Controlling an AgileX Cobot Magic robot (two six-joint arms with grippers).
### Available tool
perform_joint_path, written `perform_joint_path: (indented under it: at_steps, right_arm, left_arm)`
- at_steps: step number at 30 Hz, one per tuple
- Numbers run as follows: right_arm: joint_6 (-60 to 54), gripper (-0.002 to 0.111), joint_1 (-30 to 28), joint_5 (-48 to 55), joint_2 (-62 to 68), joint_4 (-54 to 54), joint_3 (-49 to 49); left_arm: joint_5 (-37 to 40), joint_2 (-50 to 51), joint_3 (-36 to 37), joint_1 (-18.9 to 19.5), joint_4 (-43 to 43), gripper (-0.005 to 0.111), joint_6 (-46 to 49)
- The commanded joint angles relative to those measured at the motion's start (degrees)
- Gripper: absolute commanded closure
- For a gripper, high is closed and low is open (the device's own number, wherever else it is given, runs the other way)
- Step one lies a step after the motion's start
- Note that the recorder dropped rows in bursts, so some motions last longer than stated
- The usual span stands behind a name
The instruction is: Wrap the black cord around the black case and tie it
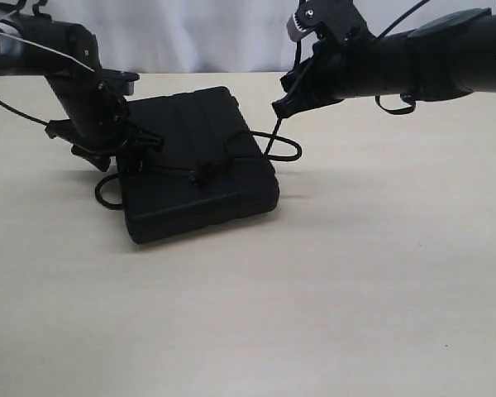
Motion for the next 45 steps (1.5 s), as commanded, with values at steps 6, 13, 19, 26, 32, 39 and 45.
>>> perform_joint_path:
  at_steps: [6,13,19,26,32,39,45]
  right_arm:
    - [3.8,0.104,-7.5,1.9,-6.4,0.6,-0.1]
    - [13.1,0.104,-16.5,8.6,-9.4,-7.1,-0.1]
    - [20.6,0.104,-22.6,10.1,-9.9,-13.5,-0.1]
    - [21.3,0.104,-30.2,12.8,-10.0,-13.5,-0.1]
    - [26.2,0.104,-36.9,13.1,-10.0,-18.5,-0.1]
    - [28.4,0.104,-40.2,14.0,-9.4,-21.6,0.2]
    - [28.7,0.104,-40.2,12.2,-5.9,-22.4,1.7]
  left_arm:
    - [-2.0,-5.1,-3.2,0.1,0.0,0.107,-0.5]
    - [0.4,-7.5,-4.3,1.5,-0.2,0.107,-0.5]
    - [2.3,-7.4,-4.1,5.2,-0.2,0.107,-1.3]
    - [3.9,-7.4,-4.1,9.1,-0.5,0.107,0.1]
    - [4.4,-7.4,-4.1,12.1,-0.9,0.107,1.7]
    - [3.3,-5.2,-3.4,13.3,-3.6,0.107,5.8]
    - [-3.7,-3.1,0.0,13.3,-4.5,0.107,5.9]
